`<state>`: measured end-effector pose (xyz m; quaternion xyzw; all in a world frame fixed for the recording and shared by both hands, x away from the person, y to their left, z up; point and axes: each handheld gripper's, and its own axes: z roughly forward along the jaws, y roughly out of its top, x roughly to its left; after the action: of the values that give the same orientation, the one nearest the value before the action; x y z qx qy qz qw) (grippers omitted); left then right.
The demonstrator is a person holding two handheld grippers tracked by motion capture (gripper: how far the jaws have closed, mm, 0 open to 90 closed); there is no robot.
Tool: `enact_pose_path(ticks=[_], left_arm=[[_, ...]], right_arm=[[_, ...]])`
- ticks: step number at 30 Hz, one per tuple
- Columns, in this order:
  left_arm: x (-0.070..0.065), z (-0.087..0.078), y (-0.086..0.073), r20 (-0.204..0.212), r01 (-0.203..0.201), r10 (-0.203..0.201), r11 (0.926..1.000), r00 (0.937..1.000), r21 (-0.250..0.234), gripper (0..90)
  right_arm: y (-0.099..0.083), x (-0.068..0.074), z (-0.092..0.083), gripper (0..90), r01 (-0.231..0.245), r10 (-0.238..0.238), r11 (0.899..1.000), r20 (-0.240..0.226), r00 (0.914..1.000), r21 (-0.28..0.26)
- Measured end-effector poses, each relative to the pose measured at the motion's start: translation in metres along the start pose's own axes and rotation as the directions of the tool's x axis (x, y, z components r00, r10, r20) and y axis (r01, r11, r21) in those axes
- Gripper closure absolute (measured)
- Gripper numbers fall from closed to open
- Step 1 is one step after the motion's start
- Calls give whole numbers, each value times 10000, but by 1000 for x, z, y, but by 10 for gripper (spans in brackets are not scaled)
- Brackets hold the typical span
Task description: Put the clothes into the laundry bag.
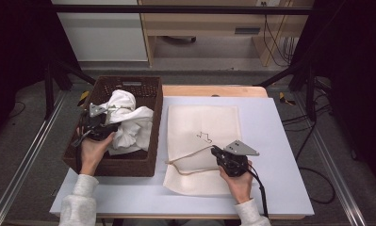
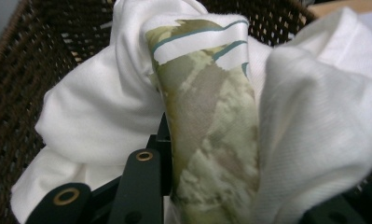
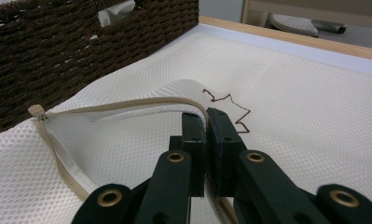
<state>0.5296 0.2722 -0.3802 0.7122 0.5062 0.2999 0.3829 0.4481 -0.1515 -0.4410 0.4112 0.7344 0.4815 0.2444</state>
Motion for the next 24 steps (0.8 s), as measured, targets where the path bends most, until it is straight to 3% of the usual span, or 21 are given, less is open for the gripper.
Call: enact_pose_path(ticks=[3,6,11,14,24], left_arm=[[1,-5,2,-82,29,-33,9988,10000,-496,655],[4,-13,7,-32,407,-412,9952,9991,-886,656],[8,-33,19,2,734,-747,9799,9972,-1854,657],[11,-46,27,-11,970,-1004,9640,9949,-2474,659],[12,-85,47,269,1172,-1161,9096,9929,-3986,662]], right_arm=[[0,0,0,867,19,-19,10000,-4,10000,6],[0,-1,0,867,19,-19,10000,4,10000,18],[0,-1,0,867,7,-7,10000,0,10000,-3],[0,-1,0,867,16,-16,10000,2,10000,-6],[0,-1,0,867,18,-18,10000,6,10000,-16]])
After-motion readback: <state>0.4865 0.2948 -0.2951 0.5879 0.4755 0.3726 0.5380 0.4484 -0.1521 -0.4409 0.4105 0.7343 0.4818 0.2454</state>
